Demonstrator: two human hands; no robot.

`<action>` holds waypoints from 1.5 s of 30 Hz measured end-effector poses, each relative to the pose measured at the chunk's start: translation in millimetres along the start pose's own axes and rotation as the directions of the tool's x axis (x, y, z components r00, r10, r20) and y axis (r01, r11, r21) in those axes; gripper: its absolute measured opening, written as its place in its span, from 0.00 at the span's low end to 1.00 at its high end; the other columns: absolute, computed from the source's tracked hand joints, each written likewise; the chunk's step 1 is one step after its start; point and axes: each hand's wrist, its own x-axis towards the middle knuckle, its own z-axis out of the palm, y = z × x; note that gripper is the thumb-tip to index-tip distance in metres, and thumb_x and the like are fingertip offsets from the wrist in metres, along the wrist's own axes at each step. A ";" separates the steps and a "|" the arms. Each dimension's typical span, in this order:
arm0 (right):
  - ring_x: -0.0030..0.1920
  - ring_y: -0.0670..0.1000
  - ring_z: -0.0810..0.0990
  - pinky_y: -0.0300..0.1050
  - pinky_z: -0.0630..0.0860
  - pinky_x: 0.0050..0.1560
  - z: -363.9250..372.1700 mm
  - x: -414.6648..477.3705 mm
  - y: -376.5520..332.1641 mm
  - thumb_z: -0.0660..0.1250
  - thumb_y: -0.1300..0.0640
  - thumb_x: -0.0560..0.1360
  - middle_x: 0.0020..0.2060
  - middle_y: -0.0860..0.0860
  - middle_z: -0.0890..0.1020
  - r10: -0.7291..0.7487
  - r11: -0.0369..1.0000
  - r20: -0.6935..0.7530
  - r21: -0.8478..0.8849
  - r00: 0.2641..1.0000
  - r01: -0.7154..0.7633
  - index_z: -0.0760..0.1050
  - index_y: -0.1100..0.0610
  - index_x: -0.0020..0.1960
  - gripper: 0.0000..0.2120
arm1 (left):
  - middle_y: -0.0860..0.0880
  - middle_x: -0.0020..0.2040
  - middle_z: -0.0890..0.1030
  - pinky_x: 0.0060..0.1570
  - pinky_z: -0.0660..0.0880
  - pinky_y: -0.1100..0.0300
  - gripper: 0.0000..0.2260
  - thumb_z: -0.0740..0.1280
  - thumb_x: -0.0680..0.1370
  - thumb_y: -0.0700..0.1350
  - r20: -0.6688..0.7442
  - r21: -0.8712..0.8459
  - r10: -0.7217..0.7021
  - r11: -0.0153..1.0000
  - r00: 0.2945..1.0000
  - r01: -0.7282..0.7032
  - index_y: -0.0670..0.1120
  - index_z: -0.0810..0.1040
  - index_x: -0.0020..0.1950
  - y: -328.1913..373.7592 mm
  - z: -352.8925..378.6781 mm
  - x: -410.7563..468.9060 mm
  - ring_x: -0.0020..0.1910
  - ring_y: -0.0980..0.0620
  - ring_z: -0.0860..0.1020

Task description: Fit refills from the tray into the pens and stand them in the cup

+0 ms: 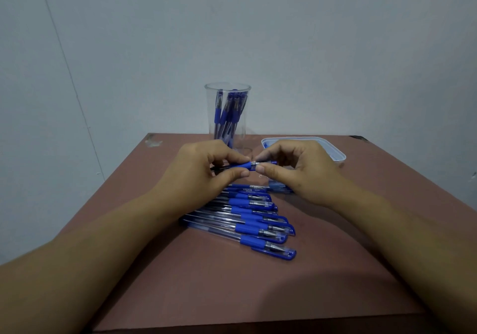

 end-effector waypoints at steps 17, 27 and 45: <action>0.43 0.53 0.77 0.43 0.77 0.45 8.6 3.3 -0.7 0.69 0.62 0.76 0.45 0.57 0.83 0.200 0.929 -0.139 0.342 0.970 -0.142 0.75 0.51 0.50 0.07 | 0.60 0.47 0.81 0.42 0.72 0.73 0.19 0.73 0.70 0.58 -0.062 -0.043 -0.113 0.993 0.992 0.110 0.52 0.82 0.58 -1.9 4.2 3.4 0.46 0.61 0.79; 0.41 0.49 0.80 0.43 0.77 0.45 -31.8 25.7 -14.3 0.70 0.61 0.76 0.37 0.49 0.81 0.199 0.940 -0.417 0.338 0.887 -0.052 0.67 0.49 0.49 0.12 | 0.50 0.67 0.72 0.58 0.76 0.51 0.26 0.69 0.76 0.55 -0.207 0.238 -0.170 0.946 0.964 0.218 0.50 0.70 0.72 -35.2 -31.4 37.6 0.64 0.52 0.72; 0.41 0.44 0.78 0.35 0.73 0.46 -24.4 150.2 2.8 0.69 0.56 0.77 0.41 0.47 0.81 -0.022 0.986 -0.266 -0.167 0.964 -0.023 0.79 0.54 0.54 0.06 | 0.50 0.72 0.70 0.64 0.67 0.59 0.32 0.76 0.71 0.54 -0.052 0.319 -0.132 0.937 0.990 0.142 0.50 0.70 0.72 -70.6 -29.1 74.6 0.69 0.53 0.69</action>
